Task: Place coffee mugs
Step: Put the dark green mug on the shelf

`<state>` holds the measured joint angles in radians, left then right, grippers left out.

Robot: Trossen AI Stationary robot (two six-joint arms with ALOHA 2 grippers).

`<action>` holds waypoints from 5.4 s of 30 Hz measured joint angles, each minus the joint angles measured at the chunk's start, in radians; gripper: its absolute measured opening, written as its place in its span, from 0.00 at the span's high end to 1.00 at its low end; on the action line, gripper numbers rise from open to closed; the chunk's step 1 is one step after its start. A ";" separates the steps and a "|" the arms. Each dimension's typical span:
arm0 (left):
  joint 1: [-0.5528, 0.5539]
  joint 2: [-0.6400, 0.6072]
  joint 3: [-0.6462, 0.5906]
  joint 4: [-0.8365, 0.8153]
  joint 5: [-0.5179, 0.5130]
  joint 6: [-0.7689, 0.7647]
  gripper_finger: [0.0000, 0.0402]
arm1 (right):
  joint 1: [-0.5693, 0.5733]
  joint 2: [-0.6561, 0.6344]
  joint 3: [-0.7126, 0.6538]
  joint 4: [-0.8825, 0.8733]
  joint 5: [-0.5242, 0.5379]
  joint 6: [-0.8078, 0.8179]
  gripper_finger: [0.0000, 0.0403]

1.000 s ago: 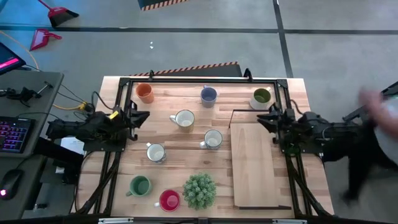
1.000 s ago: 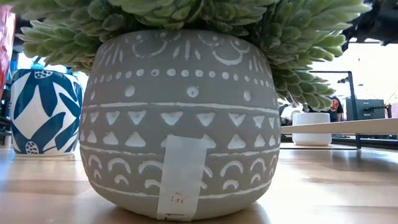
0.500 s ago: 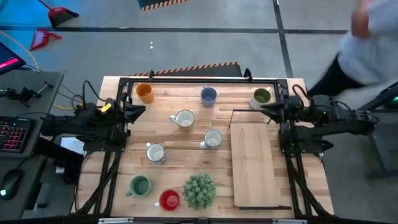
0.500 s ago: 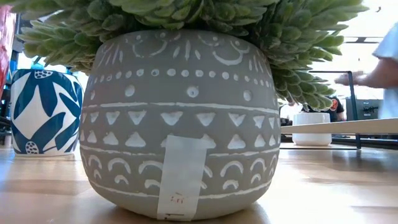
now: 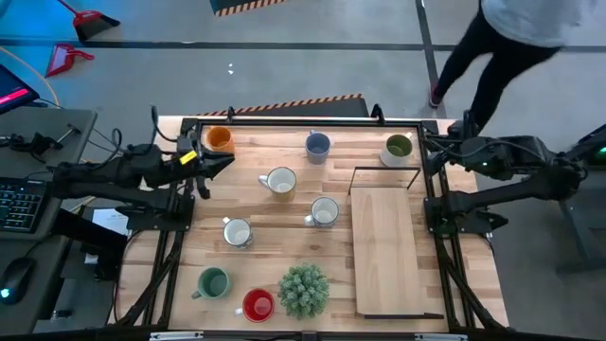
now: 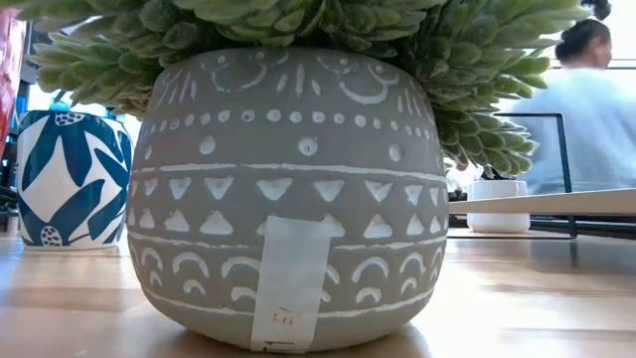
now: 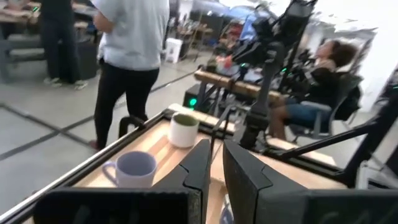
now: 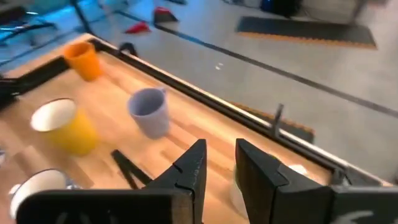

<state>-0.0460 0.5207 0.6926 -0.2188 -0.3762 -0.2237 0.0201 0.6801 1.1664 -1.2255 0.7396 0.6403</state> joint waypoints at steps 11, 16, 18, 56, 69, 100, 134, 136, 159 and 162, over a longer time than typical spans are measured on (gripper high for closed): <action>0.000 0.015 0.010 0.006 -0.036 0.016 0.91 | -0.275 0.221 -0.003 0.011 -0.030 -0.117 0.65; 0.000 0.016 0.010 0.006 -0.036 0.015 0.91 | -0.460 0.338 -0.003 0.101 -0.154 -0.194 0.58; 0.000 0.023 0.010 0.006 -0.036 0.008 0.91 | -0.549 0.379 -0.003 0.126 -0.237 -0.189 0.58; 0.000 0.025 0.011 -0.004 -0.039 0.008 0.91 | -0.715 0.979 -0.003 0.150 -0.517 -0.053 0.62; 0.000 0.026 0.011 -0.003 -0.026 0.008 0.91 | -0.706 1.113 -0.003 0.250 -0.473 -0.072 0.62; 0.000 0.061 0.010 -0.005 -0.027 0.009 0.91 | -0.667 1.086 0.040 0.337 -0.636 -0.296 0.99; 0.000 0.115 0.010 -0.020 -0.036 0.037 0.91 | -0.085 0.635 0.343 0.079 -0.585 -0.159 1.00; 0.000 0.115 0.010 -0.020 -0.036 0.039 0.91 | -0.032 0.635 0.343 0.074 -0.569 -0.113 1.00; 0.000 0.115 0.010 -0.015 -0.035 0.078 0.91 | 0.246 0.984 0.287 -0.026 -0.566 0.258 1.00; 0.000 0.115 0.010 -0.015 -0.035 0.078 0.91 | 0.255 0.982 0.204 0.055 -0.582 0.334 1.00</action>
<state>-0.0456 0.6357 0.7029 -0.2337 -0.4114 -0.1455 0.2752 1.6621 1.3701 -1.1709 0.1578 0.9743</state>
